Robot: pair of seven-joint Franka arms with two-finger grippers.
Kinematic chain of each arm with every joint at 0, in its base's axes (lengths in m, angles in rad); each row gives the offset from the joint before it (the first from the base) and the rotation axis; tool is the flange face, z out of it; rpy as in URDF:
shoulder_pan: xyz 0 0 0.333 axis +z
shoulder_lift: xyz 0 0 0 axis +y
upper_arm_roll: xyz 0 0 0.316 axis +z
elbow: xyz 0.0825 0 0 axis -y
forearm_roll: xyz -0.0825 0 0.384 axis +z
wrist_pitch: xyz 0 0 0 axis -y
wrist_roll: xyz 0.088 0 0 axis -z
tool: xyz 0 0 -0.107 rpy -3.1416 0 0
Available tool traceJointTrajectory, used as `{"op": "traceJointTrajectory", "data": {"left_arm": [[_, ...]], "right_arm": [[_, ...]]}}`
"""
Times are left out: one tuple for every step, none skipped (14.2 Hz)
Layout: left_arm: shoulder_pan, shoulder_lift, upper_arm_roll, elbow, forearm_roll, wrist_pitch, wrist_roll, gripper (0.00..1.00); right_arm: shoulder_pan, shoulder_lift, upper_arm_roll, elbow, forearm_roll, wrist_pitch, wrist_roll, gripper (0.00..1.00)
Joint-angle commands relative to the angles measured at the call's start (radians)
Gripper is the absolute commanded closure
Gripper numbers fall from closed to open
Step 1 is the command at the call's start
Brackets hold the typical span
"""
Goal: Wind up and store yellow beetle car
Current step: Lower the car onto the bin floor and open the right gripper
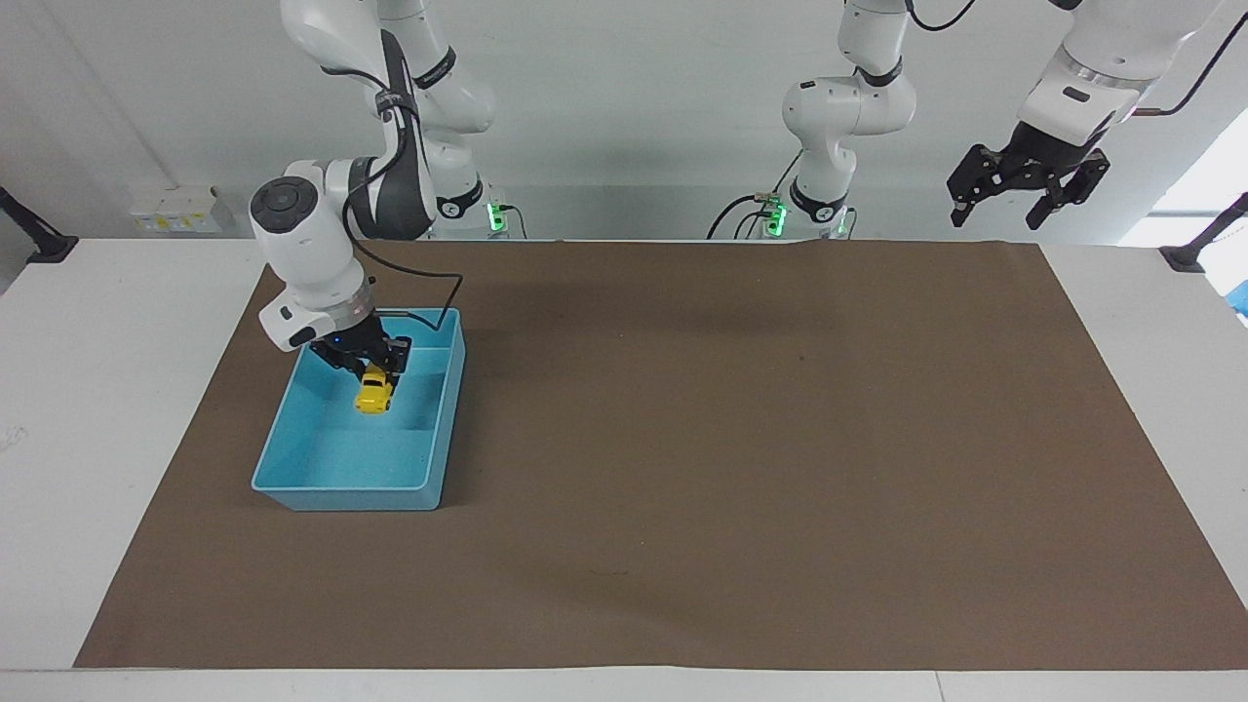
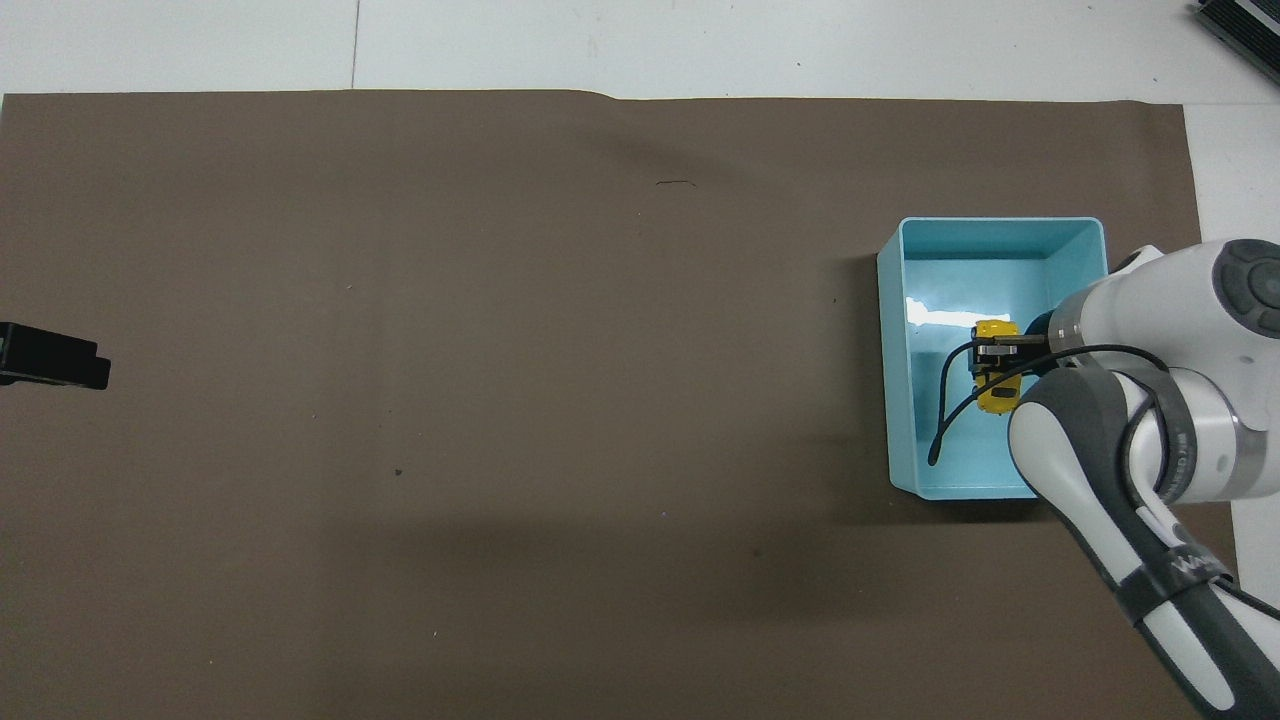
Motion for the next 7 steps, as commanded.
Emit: {"op": "traceJointTrajectory", "data": {"left_arm": [[0.011, -0.024, -0.004, -0.019, -0.009, -0.011, 0.004, 0.00], [0.011, -0.024, -0.004, -0.019, -0.009, -0.011, 0.004, 0.00], [0.012, -0.024, -0.004, -0.019, -0.009, -0.011, 0.004, 0.00], [0.012, -0.024, -0.003, -0.019, -0.009, -0.011, 0.004, 0.00], [0.012, -0.024, -0.003, -0.019, -0.009, -0.011, 0.004, 0.00], [0.011, -0.024, -0.004, -0.020, -0.009, -0.011, 0.004, 0.00], [0.011, -0.024, -0.004, -0.019, -0.009, -0.011, 0.004, 0.00]], "right_arm": [[-0.029, -0.008, 0.008, -0.070, -0.006, 0.092, -0.046, 1.00], [-0.029, 0.001, 0.008, -0.085, -0.006, 0.115, -0.046, 1.00], [-0.029, 0.002, 0.008, -0.097, -0.006, 0.122, -0.057, 1.00], [-0.029, 0.007, 0.008, -0.110, -0.006, 0.137, -0.069, 1.00], [-0.037, 0.012, 0.008, -0.122, -0.006, 0.161, -0.074, 1.00], [-0.043, 0.024, 0.008, -0.133, -0.006, 0.188, -0.075, 1.00], [-0.046, 0.039, 0.008, -0.140, -0.006, 0.218, -0.077, 1.00]]}}
